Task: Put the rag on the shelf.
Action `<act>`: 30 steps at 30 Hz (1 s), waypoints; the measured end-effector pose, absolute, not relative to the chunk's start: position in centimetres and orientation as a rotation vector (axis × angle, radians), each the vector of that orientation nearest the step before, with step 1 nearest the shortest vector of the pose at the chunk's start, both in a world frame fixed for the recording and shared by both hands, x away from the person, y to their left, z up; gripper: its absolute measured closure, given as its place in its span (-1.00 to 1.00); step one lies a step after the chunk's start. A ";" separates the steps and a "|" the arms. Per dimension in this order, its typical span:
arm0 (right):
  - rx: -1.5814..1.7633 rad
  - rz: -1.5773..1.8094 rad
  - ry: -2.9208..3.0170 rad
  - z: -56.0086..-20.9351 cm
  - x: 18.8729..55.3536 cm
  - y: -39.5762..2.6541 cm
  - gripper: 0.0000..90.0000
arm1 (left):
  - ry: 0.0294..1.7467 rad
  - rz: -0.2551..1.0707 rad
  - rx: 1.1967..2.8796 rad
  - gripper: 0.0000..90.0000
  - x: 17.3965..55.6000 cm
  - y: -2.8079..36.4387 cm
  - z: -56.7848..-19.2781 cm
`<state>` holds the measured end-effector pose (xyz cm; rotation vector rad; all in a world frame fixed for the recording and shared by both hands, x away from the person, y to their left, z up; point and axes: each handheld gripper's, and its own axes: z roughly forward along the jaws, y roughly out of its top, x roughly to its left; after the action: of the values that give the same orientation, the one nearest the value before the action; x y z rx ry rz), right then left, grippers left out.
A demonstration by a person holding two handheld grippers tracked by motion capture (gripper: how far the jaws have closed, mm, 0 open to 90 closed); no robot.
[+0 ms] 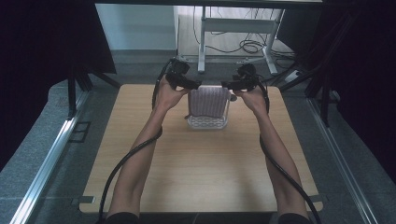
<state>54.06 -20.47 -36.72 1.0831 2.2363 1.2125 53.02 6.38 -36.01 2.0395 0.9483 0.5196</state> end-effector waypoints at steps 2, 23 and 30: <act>1.071 1.218 2.245 -36.7 53.7 -20.5 -0.32 | 0.939 0.507 2.045 -0.65 52.7 6.5 -36.2; 0.944 1.259 2.324 -37.0 48.9 -19.9 -0.59 | 0.812 0.430 2.031 -0.71 47.7 7.8 -37.0; 0.892 1.255 2.353 -37.5 46.6 -19.9 -0.66 | 0.752 0.437 2.040 -0.71 45.0 8.0 -37.8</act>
<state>46.58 -19.93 -37.47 0.8925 2.3527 1.2550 44.96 7.97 -37.83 2.0400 0.7519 0.4372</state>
